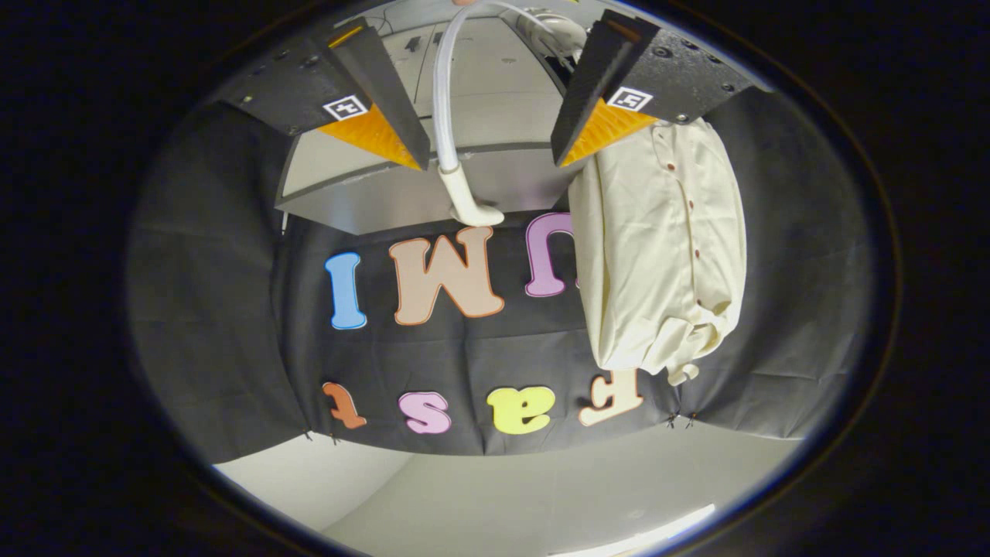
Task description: Iron the clothes twice with a garment steamer, once on the left side and once on the right side.
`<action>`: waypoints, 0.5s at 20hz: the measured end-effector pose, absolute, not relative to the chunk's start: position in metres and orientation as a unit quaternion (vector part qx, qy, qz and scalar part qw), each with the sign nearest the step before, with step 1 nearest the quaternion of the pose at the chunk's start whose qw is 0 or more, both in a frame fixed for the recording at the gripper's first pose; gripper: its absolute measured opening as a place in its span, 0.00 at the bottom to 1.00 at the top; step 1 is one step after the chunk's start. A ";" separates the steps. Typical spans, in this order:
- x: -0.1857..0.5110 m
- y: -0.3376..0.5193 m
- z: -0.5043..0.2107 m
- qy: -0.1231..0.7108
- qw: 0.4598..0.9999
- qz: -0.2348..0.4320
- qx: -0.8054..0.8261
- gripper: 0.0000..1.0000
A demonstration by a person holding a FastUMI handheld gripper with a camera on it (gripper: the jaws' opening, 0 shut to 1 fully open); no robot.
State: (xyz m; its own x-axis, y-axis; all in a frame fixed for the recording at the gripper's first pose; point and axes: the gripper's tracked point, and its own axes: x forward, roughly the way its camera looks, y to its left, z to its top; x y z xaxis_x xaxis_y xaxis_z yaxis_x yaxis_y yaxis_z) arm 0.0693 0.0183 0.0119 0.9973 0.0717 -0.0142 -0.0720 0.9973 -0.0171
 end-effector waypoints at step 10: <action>0.179 0.003 0.056 0.022 0.999 0.011 -0.046 0.97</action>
State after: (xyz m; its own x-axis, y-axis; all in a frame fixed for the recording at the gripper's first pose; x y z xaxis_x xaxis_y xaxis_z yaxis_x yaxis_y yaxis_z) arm 0.1793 0.0031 0.0557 0.9988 0.0204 -0.0440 -0.0243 0.9956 -0.0906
